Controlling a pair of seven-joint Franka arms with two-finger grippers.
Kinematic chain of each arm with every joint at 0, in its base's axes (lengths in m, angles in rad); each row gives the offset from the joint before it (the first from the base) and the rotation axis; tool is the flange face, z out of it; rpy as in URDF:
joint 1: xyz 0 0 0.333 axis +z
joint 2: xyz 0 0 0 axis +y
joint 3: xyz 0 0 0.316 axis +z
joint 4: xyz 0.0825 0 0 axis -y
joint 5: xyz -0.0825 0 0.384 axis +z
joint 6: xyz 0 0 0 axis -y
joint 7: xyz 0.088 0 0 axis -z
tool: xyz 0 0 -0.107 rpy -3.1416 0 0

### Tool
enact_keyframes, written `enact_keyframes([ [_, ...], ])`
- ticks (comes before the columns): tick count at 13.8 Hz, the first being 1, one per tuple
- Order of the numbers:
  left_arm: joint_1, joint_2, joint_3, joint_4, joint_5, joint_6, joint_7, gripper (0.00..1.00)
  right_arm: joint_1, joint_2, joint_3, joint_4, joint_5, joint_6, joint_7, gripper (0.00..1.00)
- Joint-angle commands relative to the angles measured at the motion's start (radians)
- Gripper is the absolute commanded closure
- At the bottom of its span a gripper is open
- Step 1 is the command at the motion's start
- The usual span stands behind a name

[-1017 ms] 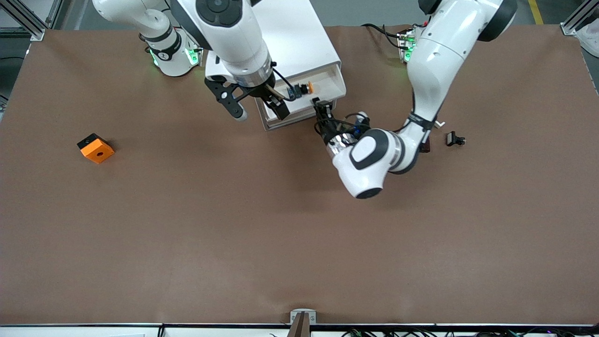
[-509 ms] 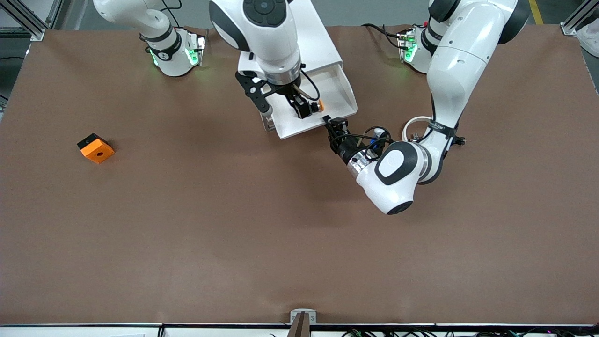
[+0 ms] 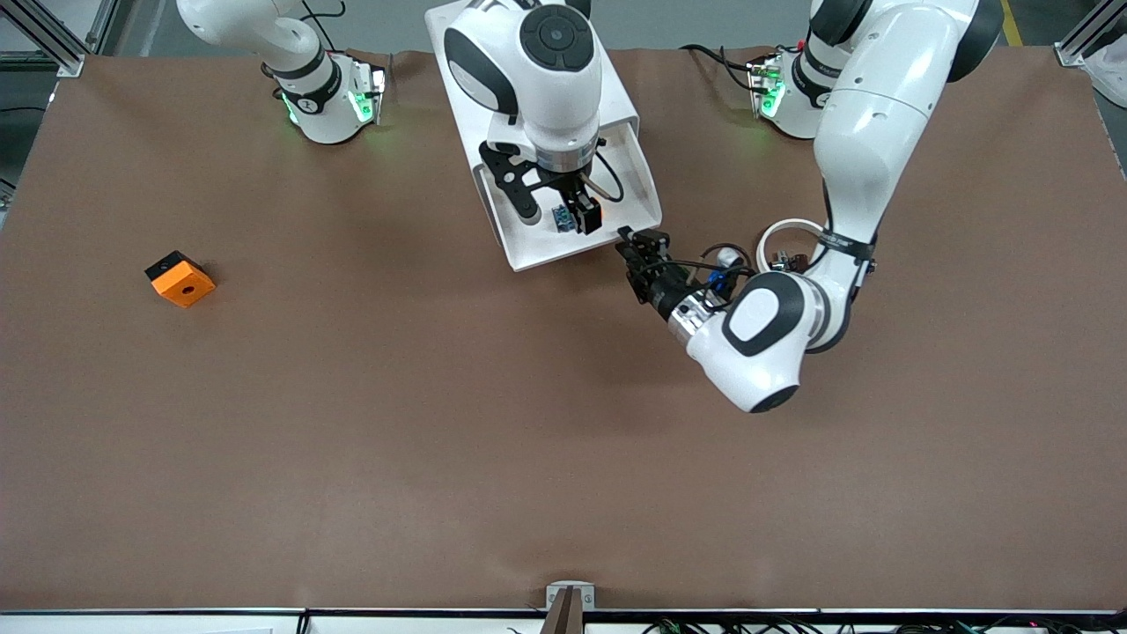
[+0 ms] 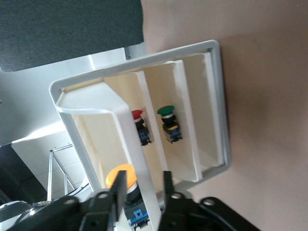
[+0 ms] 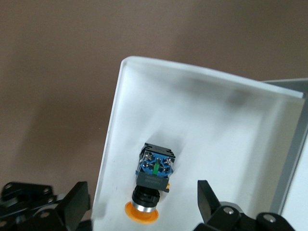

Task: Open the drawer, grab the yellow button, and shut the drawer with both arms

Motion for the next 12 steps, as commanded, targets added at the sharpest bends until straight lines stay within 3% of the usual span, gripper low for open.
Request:
enact_keyframes([
  [1, 0.010, -0.010, 0.027, 0.026, 0.019, -0.023, 0.050, 0.00, 0.008, 0.028, -0.009, 0.024, -0.014, 0.003, 0.040, 0.00],
  [5, 0.010, -0.013, 0.084, 0.074, 0.023, -0.026, 0.104, 0.00, 0.010, 0.049, -0.009, 0.018, -0.011, 0.009, 0.040, 0.00],
  [12, 0.009, -0.063, 0.260, 0.123, 0.023, 0.016, 0.325, 0.00, 0.030, 0.049, -0.006, -0.031, 0.006, 0.067, 0.032, 0.00],
])
